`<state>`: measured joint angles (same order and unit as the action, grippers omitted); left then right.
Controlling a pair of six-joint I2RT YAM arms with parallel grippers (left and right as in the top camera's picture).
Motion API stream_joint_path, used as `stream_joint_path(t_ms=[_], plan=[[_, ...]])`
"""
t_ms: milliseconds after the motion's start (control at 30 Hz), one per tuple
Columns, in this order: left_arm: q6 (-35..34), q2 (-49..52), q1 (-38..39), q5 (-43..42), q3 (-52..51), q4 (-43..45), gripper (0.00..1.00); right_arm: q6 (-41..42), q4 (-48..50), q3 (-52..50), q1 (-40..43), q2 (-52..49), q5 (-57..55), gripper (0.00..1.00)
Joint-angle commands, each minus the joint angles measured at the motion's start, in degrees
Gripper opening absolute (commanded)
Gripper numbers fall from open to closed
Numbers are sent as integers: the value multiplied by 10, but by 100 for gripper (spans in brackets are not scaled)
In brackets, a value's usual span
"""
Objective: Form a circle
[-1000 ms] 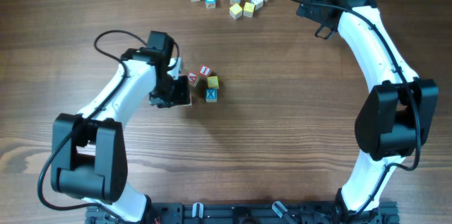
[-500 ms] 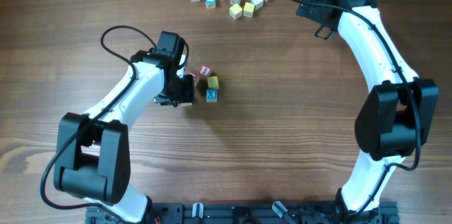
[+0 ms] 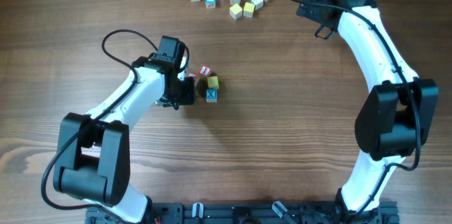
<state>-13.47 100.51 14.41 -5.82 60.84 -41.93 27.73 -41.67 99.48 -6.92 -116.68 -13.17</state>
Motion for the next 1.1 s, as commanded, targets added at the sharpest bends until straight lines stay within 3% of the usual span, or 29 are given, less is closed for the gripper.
stream_joint_path(t_ms=[0, 400, 533, 800, 1067], plan=[[-5, 2, 0, 14, -11, -3, 45, -7, 1, 2, -2, 3, -7, 100], [-5, 2, 0, 10, -11, -1, 54, -7, 1, 1, -2, 3, -7, 100], [-4, 2, 0, 58, -11, 1, 56, -7, 1, 1, -2, 3, -7, 100], [58, 2, 0, 97, -10, -2, 59, -7, 1, 2, -2, 3, -7, 100], [58, 2, 0, 67, -11, 36, 52, -7, 1, 1, -2, 3, -7, 100]])
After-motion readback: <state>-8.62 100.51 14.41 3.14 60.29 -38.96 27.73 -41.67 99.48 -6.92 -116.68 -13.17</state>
